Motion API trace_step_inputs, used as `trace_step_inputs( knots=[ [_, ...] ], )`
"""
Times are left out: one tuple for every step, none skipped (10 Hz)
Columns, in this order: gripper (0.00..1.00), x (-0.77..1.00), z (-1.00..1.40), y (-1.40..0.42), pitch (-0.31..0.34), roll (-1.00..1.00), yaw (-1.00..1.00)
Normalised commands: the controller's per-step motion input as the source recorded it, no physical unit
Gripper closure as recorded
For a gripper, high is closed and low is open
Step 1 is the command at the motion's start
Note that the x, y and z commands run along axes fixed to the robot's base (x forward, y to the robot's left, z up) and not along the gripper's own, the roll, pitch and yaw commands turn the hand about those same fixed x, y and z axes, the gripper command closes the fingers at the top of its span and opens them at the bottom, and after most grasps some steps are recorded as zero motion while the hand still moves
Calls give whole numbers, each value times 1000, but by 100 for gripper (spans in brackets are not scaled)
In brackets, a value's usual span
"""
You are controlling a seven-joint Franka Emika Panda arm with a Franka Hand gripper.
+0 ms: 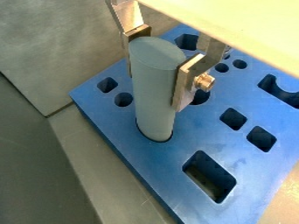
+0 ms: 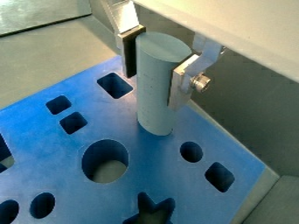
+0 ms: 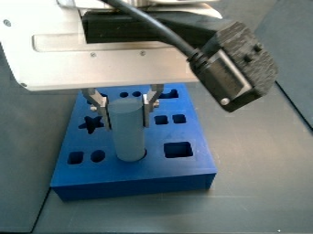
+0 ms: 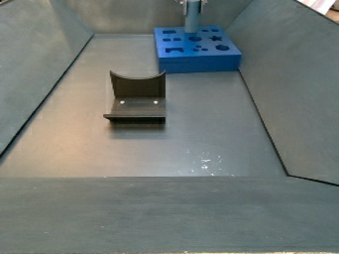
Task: Pick up the oval object. Move up. Place the oval object on the fixture. Regrasp the oval object. Move to above the board. Insert the oval object.
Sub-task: Insert the oval object.
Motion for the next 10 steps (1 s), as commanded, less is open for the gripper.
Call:
trace_step_inputs(
  knots=[
    [100, 0, -640, -86, -154, 280, 11],
    [100, 0, -643, -114, -154, 277, 23],
    [100, 49, -703, -146, -144, 243, 23],
    [100, 166, -829, -143, -97, 191, 0],
    [100, 163, -897, -146, -76, 177, 0],
    [100, 191, -954, -143, -54, 160, 0],
    [100, 297, -994, -34, -19, 137, 34],
    [100, 314, -1000, 234, -17, 100, 206],
    [100, 249, -954, 260, -19, 131, 214],
    [100, 89, 0, 77, 0, -11, 37]
  ],
)
